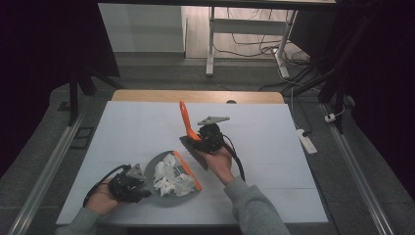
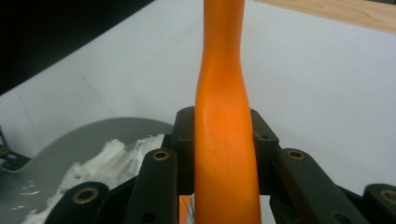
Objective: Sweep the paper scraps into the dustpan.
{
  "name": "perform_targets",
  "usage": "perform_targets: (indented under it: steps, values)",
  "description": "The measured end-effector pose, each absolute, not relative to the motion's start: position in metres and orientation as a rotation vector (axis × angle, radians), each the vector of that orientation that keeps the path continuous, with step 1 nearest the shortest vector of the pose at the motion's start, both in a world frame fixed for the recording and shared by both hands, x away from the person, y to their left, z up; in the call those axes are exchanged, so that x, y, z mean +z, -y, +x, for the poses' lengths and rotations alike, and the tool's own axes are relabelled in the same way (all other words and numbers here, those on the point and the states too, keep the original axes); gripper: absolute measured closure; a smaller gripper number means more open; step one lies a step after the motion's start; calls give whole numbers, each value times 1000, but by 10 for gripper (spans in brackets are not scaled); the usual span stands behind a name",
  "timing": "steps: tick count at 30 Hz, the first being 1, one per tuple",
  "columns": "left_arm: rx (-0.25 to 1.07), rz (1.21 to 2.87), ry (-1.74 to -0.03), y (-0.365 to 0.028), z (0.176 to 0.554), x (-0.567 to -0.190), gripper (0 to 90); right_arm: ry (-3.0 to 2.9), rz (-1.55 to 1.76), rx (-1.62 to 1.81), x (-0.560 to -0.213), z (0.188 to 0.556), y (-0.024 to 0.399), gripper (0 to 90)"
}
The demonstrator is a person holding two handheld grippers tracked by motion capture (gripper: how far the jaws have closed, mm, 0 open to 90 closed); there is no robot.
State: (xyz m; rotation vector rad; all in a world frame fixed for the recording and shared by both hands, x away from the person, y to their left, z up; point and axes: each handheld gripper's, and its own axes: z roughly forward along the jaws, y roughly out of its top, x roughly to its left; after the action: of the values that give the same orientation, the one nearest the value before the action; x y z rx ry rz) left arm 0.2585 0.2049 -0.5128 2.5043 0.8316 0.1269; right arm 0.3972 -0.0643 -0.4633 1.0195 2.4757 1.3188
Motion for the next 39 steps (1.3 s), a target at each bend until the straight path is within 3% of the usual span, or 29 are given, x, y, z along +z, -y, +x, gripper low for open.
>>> perform_targets:
  steps: [17,31,39]
  values:
    - [127,2502,-835,-205,258,-513,620,-2606,1010,1181,-492,407,37,702]
    - [128,2502,-840,-204,259,-514,620,-2718,912,1289,-487,375,7,702]
    - [124,2496,-840,-205,259,-515,620,-2624,871,1416,-472,374,22,702]
